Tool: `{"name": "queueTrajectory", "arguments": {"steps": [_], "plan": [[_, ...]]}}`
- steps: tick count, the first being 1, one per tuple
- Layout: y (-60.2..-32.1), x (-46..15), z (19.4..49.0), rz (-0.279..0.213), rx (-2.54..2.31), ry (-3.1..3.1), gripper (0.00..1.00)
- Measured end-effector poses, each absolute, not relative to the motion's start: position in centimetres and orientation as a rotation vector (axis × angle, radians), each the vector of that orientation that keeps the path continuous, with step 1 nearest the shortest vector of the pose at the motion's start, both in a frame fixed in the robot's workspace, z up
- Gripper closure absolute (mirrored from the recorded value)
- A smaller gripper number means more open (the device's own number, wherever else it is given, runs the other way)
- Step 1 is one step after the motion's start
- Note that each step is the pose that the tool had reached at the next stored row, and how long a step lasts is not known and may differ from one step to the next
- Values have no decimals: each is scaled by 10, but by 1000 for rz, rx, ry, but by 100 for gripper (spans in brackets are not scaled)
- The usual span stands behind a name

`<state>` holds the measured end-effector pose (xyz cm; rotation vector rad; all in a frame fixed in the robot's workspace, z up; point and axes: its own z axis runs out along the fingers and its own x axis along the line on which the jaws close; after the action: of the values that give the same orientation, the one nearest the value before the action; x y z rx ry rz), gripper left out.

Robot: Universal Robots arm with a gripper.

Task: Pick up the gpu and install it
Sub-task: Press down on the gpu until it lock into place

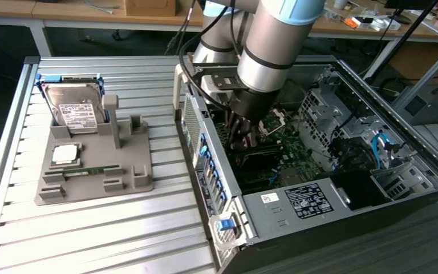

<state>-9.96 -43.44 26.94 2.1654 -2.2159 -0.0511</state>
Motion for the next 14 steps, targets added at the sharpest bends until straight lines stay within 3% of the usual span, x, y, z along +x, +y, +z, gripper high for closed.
{"name": "queueTrajectory", "arguments": {"steps": [14], "plan": [[-440, -100, 269, -51, 2166, -2216, 89]]}}
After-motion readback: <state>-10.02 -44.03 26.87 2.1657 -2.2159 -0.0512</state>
